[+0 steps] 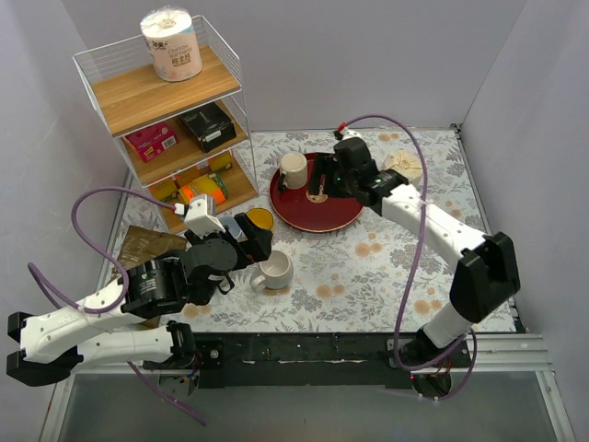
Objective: Turn the mug right side up
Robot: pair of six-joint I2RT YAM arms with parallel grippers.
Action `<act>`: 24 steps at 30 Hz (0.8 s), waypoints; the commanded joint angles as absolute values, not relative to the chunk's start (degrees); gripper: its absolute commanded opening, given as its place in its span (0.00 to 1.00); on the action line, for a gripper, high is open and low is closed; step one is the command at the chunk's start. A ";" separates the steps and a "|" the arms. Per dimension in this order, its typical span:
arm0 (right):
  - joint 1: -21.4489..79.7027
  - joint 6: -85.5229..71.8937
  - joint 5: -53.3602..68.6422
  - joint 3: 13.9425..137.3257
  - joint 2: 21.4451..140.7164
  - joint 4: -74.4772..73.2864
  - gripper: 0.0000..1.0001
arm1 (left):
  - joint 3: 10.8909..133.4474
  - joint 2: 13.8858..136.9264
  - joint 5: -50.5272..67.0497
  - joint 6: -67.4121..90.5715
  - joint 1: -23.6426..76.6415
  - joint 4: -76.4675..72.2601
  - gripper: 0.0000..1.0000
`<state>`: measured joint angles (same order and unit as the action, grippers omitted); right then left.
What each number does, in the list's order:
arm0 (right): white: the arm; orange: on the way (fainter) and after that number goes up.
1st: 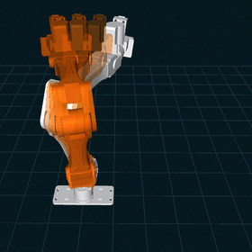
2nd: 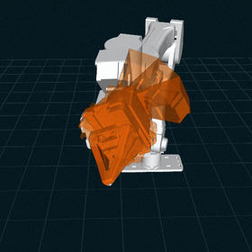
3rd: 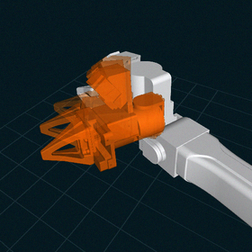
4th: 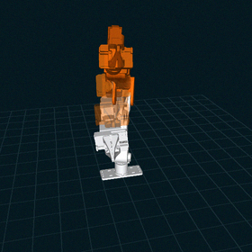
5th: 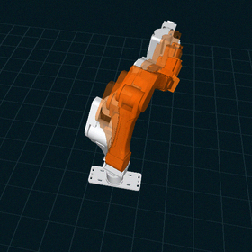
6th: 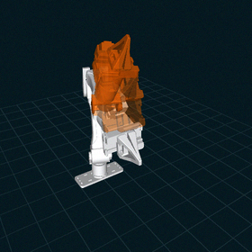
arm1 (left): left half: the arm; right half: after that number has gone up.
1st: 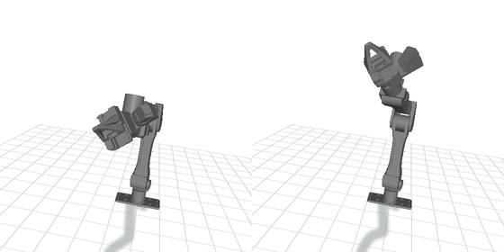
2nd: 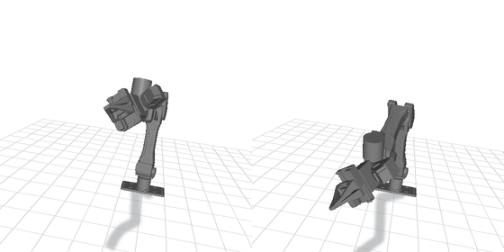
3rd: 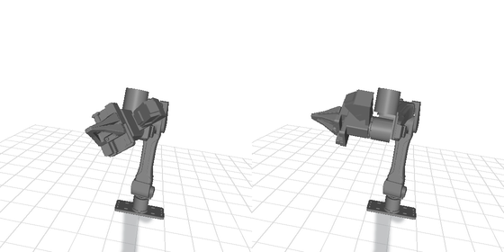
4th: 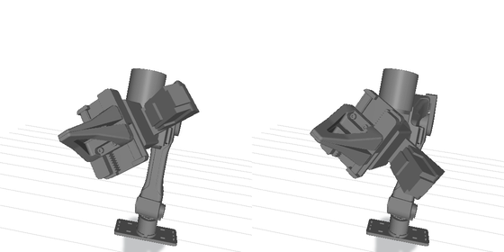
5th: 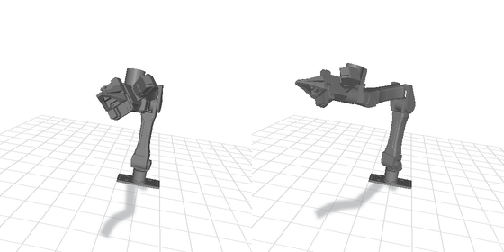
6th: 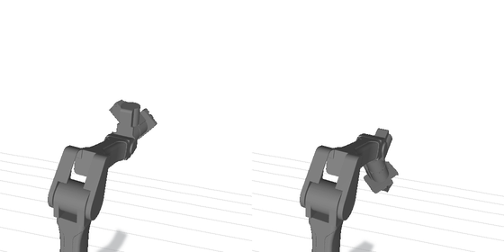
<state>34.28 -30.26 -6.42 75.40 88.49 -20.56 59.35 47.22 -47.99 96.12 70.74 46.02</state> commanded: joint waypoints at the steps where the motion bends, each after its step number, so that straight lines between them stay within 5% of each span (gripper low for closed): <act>1: 40.68 -29.70 -17.73 85.15 97.00 -14.86 0.82 | 64.59 47.37 -52.30 90.01 71.02 46.58 0.98; 14: 45.97 -45.08 -37.87 120.65 128.31 -29.08 0.78 | 67.85 46.67 -49.92 86.66 71.02 46.67 0.98; 24: 45.62 -51.41 -39.72 119.61 132.71 -29.88 0.73 | 67.32 43.42 -50.89 88.94 71.02 49.31 0.98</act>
